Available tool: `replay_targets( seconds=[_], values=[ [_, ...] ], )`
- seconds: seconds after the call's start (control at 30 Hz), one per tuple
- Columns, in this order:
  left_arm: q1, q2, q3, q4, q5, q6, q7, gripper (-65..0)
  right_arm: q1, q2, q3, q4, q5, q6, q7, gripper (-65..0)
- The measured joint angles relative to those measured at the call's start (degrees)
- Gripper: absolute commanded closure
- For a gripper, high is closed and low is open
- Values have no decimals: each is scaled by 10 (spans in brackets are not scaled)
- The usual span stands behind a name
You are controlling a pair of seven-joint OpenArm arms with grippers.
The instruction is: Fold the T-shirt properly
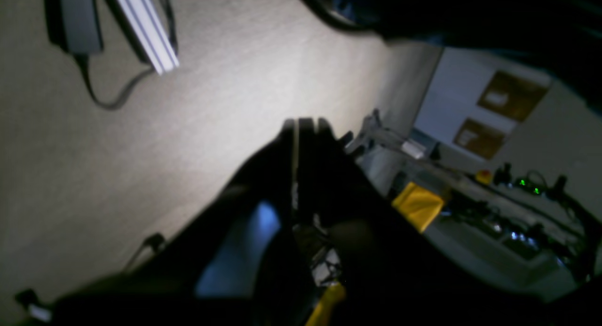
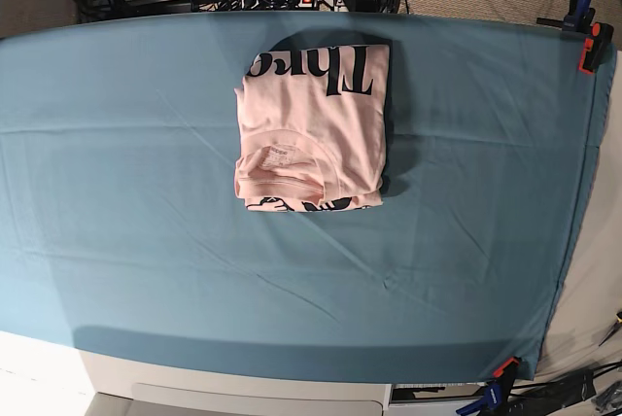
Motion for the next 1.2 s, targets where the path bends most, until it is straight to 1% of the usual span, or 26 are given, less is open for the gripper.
replay_targets(
  seconds=[0.07,0.13,0.2,0.27,0.3,0.33,0.37,0.4,0.47,0.57,0.6,0.67,0.73,0.77,0.83,0.93,1.03,1.2],
  values=[
    [-43,1,31,-49,41,-1,-11,0,21,7,-36,-64,-71,0,65,-48],
    [-84,4,60,-95,88,1,-45,0,48,13,-80,-131,-145,0,152,-48],
    [-122,11,83,-138,145,0,-100,0,83,16,-126,-195,-232,0,249,-48],
    [-159,24,99,-179,214,3,-171,0,125,14,-172,-252,-305,-3,350,-48],
    [-176,31,107,-197,243,17,-203,0,146,12,-195,-278,-331,-2,394,-48],
    [-191,40,114,-216,276,42,-236,0,169,7,-217,-303,-354,-2,432,-48],
    [-207,50,120,-235,304,69,-257,0,191,2,-240,-327,-374,-5,464,-48],
    [-220,58,125,-254,329,96,-275,0,212,-5,-261,-348,-393,-32,488,-48],
    [-243,74,137,-293,358,155,-304,0,248,-24,-301,-392,-423,-114,539,-48],
    [-275,95,158,-358,382,245,-331,0,285,-52,-358,-447,-452,-191,565,-48],
    [-285,102,166,-381,387,272,-342,0,296,-63,-375,-462,-455,-209,571,-48],
    [-306,116,181,-428,385,314,-356,0,314,-85,-406,-486,-454,-233,576,-48],
    [-325,129,192,-468,384,342,-369,0,328,-108,-428,-496,-453,-262,580,-48],
    [-333,136,196,-485,391,349,-369,0,333,-117,-434,-496,-452,-274,581,-48],
    [-342,150,200,-511,394,363,-393,-34,336,-129,-437,-495,-419,-302,585,-48],
    [-347,164,202,-528,393,373,-420,-51,332,-132,-437,-496,-372,-330,580,-48],
    [-347,170,202,-529,396,375,-426,-50,329,-131,-437,-497,-351,-329,564,-48],
    [-347,173,202,-529,398,377,-425,-50,334,-130,-437,-497,-349,-329,561,-48]
  ],
)
